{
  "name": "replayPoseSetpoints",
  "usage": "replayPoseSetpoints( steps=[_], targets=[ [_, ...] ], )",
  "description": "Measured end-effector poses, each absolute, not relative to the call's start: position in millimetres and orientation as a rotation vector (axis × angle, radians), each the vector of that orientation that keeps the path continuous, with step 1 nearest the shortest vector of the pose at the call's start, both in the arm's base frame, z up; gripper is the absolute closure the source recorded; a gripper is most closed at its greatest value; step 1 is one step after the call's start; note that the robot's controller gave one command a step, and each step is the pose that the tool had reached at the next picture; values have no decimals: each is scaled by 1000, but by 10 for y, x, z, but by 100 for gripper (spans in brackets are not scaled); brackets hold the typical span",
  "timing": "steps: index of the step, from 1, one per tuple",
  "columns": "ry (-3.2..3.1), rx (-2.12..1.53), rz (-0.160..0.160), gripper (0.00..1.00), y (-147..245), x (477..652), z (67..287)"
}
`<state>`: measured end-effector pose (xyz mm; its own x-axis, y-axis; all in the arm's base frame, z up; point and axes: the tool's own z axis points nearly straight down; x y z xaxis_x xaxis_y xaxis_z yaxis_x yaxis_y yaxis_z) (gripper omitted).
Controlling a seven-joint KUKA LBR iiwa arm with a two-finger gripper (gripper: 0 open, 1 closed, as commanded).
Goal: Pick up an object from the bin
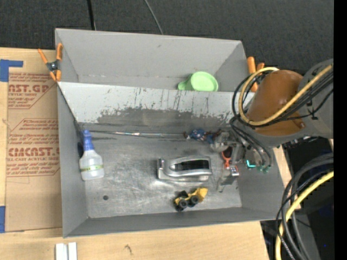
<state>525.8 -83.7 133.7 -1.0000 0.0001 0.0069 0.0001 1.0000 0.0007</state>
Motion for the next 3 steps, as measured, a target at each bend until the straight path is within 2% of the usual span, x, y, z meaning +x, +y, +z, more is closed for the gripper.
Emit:
replayPoseSetpoints(
  steps=[1, 2, 3],
  targets=[
    [-3142, 1, 0, 0, -836, 5279, 1377],
    [-3143, -59, 10, 0, -528, 5678, 1020],
    [-3137, -431, -1, 100, -296, 5455, 769]
  ],
)
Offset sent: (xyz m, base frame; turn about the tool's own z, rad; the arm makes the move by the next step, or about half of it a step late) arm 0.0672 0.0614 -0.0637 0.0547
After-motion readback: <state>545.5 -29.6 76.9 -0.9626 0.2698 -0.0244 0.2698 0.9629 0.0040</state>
